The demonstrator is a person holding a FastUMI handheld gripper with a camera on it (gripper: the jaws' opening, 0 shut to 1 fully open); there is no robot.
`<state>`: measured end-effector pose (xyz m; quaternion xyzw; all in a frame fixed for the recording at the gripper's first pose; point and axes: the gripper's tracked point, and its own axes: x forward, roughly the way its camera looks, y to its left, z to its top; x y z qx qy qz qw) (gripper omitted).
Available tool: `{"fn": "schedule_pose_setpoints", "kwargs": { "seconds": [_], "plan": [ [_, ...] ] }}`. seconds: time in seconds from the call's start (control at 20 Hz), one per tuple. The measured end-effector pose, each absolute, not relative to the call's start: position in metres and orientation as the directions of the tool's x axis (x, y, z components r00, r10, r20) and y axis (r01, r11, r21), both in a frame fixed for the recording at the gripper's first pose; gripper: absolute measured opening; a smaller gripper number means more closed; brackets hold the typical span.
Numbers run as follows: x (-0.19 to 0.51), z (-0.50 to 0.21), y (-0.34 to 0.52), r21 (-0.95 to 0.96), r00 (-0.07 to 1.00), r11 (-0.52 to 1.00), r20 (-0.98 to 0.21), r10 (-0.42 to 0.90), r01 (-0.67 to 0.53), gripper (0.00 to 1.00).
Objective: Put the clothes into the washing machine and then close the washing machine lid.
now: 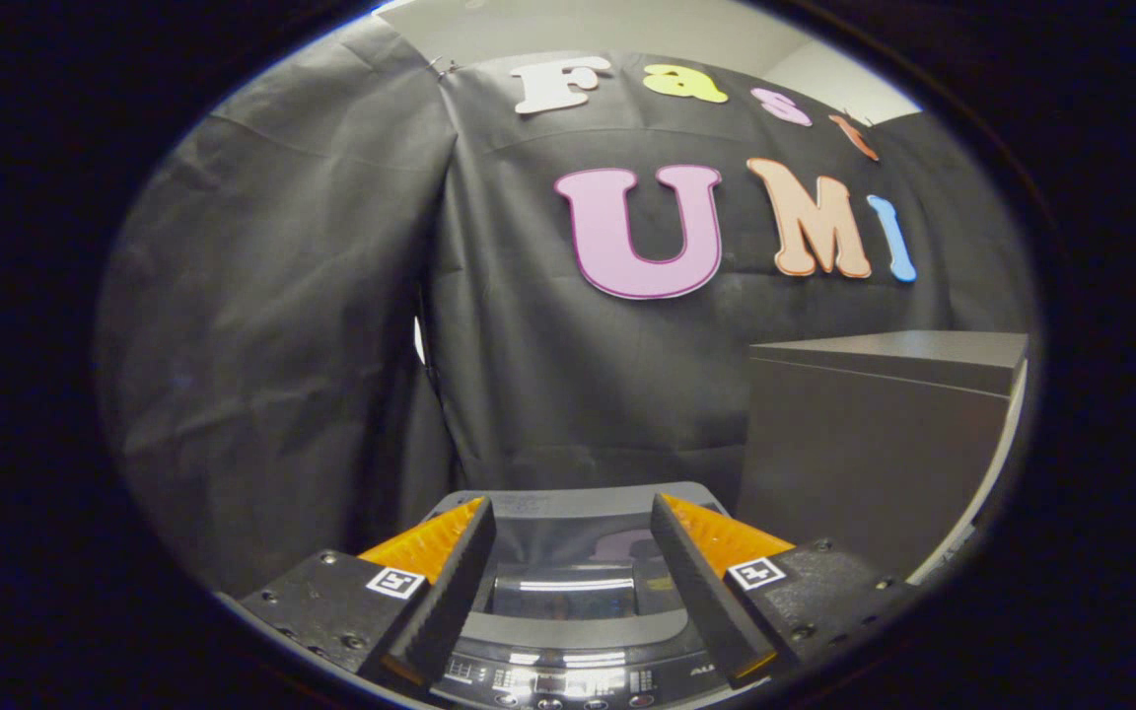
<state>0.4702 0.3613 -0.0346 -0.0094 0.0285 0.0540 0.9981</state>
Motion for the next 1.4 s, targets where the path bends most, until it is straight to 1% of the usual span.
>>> {"fn": "schedule_pose_setpoints", "kwargs": {
  "seconds": [0.2, 0.35, 0.5, 0.7, 0.95, 1.1, 1.3, 1.4],
  "plan": [
    [0.451, -0.034, 0.351, 0.046, 0.994, 0.997, -0.085, 0.064, -0.06, 0.96],
    [0.44, -0.038, 0.351, 0.098, 0.99, 0.994, -0.133, 0.051, -0.038, 0.96],
    [0.43, -0.04, 0.343, 0.092, 0.986, 0.995, -0.158, 0.045, -0.031, 0.97],
    [0.422, -0.039, 0.343, 0.044, 0.985, 0.995, -0.15, 0.09, -0.084, 0.97],
    [0.414, -0.028, 0.347, -0.029, 0.985, 0.989, -0.101, 0.143, -0.147, 0.97],
    [0.403, -0.027, 0.345, -0.088, 0.979, 0.979, -0.107, 0.174, -0.183, 0.97],
    [0.388, -0.024, 0.341, -0.092, 0.975, 0.977, -0.127, 0.181, -0.193, 0.98],
    [0.38, -0.015, 0.341, -0.076, 0.975, 0.975, -0.096, 0.202, -0.209, 0.98]
  ]
}}
